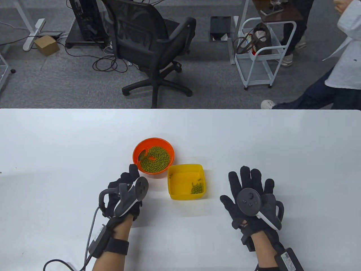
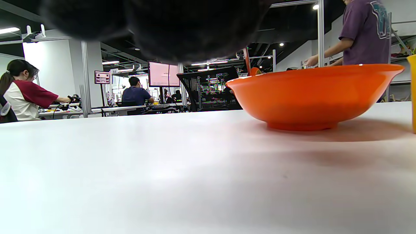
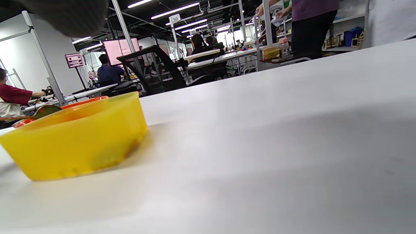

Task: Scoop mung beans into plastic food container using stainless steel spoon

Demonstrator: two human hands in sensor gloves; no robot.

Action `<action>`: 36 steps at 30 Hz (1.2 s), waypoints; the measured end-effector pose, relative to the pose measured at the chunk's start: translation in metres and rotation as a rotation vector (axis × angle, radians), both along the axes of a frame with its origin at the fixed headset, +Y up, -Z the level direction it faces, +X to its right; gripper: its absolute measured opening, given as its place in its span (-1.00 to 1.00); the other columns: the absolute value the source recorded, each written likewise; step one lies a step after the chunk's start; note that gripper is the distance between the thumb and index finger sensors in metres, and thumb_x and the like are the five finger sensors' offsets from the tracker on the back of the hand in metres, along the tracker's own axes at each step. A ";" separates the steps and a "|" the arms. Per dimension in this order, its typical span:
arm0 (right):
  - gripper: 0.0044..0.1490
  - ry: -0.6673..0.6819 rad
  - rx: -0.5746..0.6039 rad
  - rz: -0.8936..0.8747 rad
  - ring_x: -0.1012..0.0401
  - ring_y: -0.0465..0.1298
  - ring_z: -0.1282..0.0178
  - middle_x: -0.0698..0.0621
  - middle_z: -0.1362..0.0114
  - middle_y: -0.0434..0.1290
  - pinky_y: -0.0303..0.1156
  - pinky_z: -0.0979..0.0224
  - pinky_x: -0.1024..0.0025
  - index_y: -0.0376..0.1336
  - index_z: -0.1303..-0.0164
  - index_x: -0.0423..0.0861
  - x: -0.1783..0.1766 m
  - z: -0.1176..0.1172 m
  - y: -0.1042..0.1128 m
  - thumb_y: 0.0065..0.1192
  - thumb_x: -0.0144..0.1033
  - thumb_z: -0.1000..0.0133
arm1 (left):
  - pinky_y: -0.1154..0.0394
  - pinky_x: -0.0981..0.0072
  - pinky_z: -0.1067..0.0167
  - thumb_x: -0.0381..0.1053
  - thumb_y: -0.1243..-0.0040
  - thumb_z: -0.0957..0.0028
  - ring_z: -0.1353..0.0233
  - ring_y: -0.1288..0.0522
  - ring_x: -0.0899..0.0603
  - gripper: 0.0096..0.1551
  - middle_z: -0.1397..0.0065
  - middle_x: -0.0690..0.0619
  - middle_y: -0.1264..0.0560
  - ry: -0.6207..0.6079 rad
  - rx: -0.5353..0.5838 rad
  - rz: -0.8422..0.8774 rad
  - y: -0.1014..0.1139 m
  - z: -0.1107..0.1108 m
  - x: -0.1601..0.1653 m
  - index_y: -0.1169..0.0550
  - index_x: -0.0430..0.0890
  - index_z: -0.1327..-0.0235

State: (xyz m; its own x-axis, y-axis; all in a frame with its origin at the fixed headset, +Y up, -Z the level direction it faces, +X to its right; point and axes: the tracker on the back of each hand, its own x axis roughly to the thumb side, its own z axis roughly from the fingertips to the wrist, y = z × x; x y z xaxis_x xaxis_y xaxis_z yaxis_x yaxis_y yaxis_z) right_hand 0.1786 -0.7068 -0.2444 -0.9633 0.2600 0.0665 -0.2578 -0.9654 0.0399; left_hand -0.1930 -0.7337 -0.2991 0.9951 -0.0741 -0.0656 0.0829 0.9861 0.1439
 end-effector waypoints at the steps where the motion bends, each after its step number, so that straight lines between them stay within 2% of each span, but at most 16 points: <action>1: 0.04 0.000 0.000 0.000 -0.05 -0.56 -0.68 0.10 -0.67 -0.56 -0.74 -0.41 -0.28 -0.32 -0.64 0.20 0.000 0.000 0.000 0.05 0.33 -0.13 | -0.61 0.07 0.14 -0.03 0.01 -0.01 0.34 -0.65 0.04 -0.40 0.02 0.08 -0.57 0.001 0.002 -0.005 0.000 0.000 0.001 -0.32 -0.01 -0.38; 6: 0.04 0.000 0.001 0.000 -0.05 -0.56 -0.68 0.10 -0.67 -0.56 -0.73 -0.41 -0.28 -0.32 -0.64 0.21 0.000 0.000 0.000 0.05 0.33 -0.14 | -0.62 0.10 0.17 -0.03 0.01 -0.01 0.36 -0.65 0.06 -0.41 0.02 0.08 -0.57 0.020 0.053 -0.061 0.002 0.001 0.004 -0.32 0.07 -0.39; 12: 0.04 -0.001 0.002 -0.002 -0.05 -0.56 -0.68 0.10 -0.67 -0.56 -0.74 -0.41 -0.28 -0.32 -0.64 0.21 0.000 0.000 0.000 0.05 0.33 -0.14 | -0.63 0.13 0.19 -0.02 0.00 -0.01 0.38 -0.65 0.07 -0.43 0.02 0.09 -0.59 0.031 0.017 -0.040 0.001 0.000 0.004 -0.36 0.06 -0.36; 17: 0.03 0.000 0.004 -0.005 -0.05 -0.56 -0.67 0.11 -0.67 -0.57 -0.73 -0.41 -0.28 -0.32 -0.64 0.22 0.000 0.000 0.000 0.05 0.33 -0.14 | -0.64 0.16 0.25 0.03 0.01 -0.01 0.45 -0.65 0.10 -0.44 0.08 0.12 -0.60 0.036 -0.050 0.189 0.004 -0.002 0.000 -0.37 0.05 -0.33; 22: 0.04 0.001 0.005 -0.005 -0.05 -0.56 -0.67 0.10 -0.66 -0.57 -0.73 -0.41 -0.28 -0.32 -0.64 0.21 0.000 0.000 0.000 0.05 0.33 -0.14 | -0.65 0.18 0.30 0.05 0.00 -0.02 0.50 -0.65 0.11 -0.46 0.14 0.14 -0.62 0.035 -0.131 0.499 0.006 -0.004 -0.002 -0.40 0.01 -0.29; 30: 0.04 0.001 0.001 -0.010 -0.05 -0.56 -0.67 0.11 -0.66 -0.58 -0.73 -0.41 -0.28 -0.32 -0.64 0.20 0.000 0.000 0.000 0.05 0.33 -0.13 | -0.64 0.14 0.23 0.06 -0.01 -0.04 0.42 -0.66 0.07 -0.41 0.07 0.10 -0.60 0.065 -0.277 0.907 -0.009 -0.007 -0.005 -0.34 -0.05 -0.34; 33: 0.04 0.001 0.000 -0.011 -0.05 -0.56 -0.67 0.10 -0.66 -0.58 -0.73 -0.41 -0.28 -0.32 -0.64 0.20 0.000 0.000 0.000 0.05 0.33 -0.14 | -0.62 0.11 0.17 0.04 -0.04 -0.04 0.36 -0.66 0.05 -0.40 0.01 0.07 -0.58 0.080 -0.298 0.993 -0.012 -0.007 -0.009 -0.31 -0.06 -0.37; 36: 0.04 0.000 0.000 -0.013 -0.05 -0.56 -0.67 0.10 -0.66 -0.58 -0.73 -0.41 -0.28 -0.33 -0.64 0.20 0.000 0.000 0.000 0.05 0.33 -0.14 | -0.63 0.11 0.16 0.02 -0.02 -0.04 0.35 -0.66 0.05 -0.42 -0.01 0.05 -0.58 0.118 -0.261 1.043 -0.013 -0.006 -0.016 -0.33 -0.06 -0.35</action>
